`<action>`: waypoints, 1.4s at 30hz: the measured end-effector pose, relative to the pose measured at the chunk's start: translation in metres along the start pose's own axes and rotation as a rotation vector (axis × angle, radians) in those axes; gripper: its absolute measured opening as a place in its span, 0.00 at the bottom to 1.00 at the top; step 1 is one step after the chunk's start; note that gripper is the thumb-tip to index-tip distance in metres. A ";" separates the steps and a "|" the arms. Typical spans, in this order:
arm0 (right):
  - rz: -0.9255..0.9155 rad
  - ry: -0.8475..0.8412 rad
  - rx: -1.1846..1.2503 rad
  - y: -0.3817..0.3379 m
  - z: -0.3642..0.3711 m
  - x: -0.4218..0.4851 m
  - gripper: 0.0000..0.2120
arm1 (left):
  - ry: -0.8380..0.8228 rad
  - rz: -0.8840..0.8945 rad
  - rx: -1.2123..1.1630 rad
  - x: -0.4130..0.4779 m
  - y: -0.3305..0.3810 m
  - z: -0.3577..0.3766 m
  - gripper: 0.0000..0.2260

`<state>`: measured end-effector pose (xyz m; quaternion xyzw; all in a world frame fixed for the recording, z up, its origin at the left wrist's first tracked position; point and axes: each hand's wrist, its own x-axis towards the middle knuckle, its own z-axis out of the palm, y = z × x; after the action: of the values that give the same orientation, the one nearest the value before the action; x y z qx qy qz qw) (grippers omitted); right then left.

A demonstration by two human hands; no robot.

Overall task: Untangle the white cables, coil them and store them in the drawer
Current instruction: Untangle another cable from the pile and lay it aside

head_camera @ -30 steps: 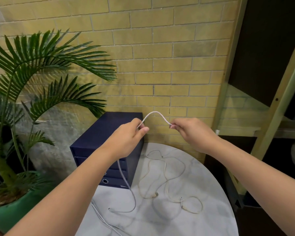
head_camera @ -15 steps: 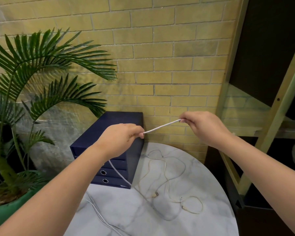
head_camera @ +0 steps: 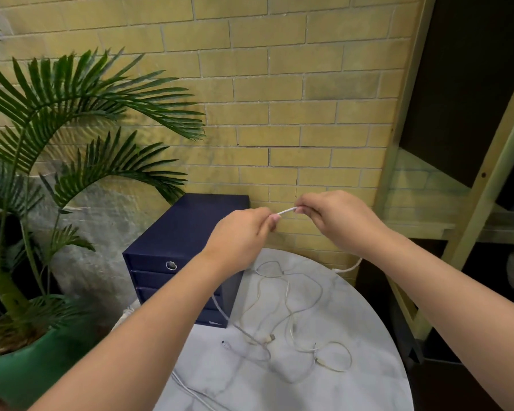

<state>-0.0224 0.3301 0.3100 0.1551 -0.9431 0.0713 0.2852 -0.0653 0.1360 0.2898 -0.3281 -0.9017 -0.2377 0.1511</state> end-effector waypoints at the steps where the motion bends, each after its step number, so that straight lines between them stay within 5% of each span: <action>1: -0.005 0.007 -0.016 0.000 -0.001 0.000 0.11 | 0.031 -0.003 0.010 -0.001 0.001 0.001 0.16; 13: 0.338 0.096 0.221 0.022 -0.001 -0.012 0.10 | 0.134 0.048 -0.020 -0.023 -0.013 -0.002 0.16; 22: 0.261 0.017 0.318 0.009 -0.003 -0.012 0.08 | -0.058 -0.106 -0.160 -0.013 -0.010 -0.005 0.16; 26: 0.207 -0.019 0.331 -0.010 0.002 -0.008 0.07 | 0.037 0.003 -0.072 -0.004 0.008 -0.003 0.15; 33: 0.417 -0.113 0.474 0.019 -0.013 -0.022 0.06 | 0.188 -0.069 -0.015 -0.012 -0.024 -0.016 0.14; 42: 0.412 -0.083 0.044 0.038 0.005 -0.030 0.06 | 0.135 0.018 -0.041 -0.020 -0.013 -0.008 0.13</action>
<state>-0.0137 0.3722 0.2877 -0.0320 -0.9640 0.1421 0.2223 -0.0578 0.1131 0.2834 -0.3226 -0.8812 -0.2765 0.2071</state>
